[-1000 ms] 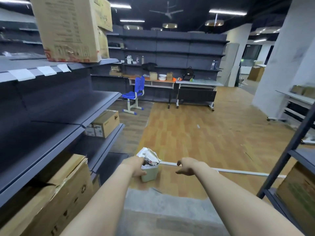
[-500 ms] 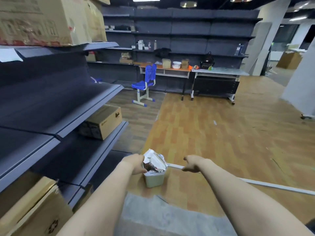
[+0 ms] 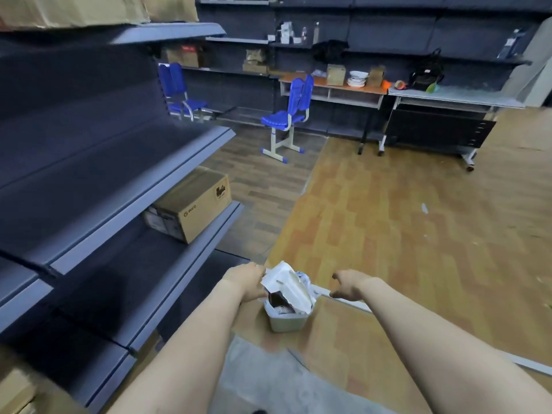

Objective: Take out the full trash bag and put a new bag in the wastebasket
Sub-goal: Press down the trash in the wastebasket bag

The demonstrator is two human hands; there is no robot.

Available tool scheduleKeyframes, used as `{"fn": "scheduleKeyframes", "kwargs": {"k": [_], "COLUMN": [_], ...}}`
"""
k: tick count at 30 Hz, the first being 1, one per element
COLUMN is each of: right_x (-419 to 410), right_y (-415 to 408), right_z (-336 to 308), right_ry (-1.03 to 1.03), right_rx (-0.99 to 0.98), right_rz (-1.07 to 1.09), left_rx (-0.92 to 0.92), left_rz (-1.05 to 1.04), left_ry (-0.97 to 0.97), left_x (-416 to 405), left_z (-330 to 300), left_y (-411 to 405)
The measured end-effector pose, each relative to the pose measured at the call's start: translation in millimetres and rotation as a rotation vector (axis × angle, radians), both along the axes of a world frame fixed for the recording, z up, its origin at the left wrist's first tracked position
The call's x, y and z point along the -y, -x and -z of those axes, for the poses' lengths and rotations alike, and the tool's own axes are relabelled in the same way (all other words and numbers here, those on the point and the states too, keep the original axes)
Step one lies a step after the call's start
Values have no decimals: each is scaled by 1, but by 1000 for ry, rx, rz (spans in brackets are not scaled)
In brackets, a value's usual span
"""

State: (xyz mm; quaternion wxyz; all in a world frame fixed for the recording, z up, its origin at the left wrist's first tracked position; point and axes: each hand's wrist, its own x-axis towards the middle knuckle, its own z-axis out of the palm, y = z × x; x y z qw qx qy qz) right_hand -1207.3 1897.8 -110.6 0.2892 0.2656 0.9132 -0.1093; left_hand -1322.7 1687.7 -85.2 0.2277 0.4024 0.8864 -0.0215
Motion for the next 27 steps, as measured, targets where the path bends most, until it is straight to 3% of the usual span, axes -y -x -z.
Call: {"fn": "scheduleKeyframes", "kwargs": {"k": [9, 17, 23, 27], "right_x": [-69, -120, -165, -187], "right_y": [96, 139, 154, 163], "right_z": [87, 221, 340, 421], "right_ry": [25, 59, 82, 192], "right_rx": [10, 40, -11, -137], "right_rz": [3, -39, 31, 158], "left_rx": [120, 132, 163, 4], "left_rz": [-7, -47, -111, -121], "left_ry": [20, 46, 25, 39], "left_x": [-79, -121, -130, -131], "left_z": [121, 262, 401, 499], "left_y": [98, 144, 155, 163]}}
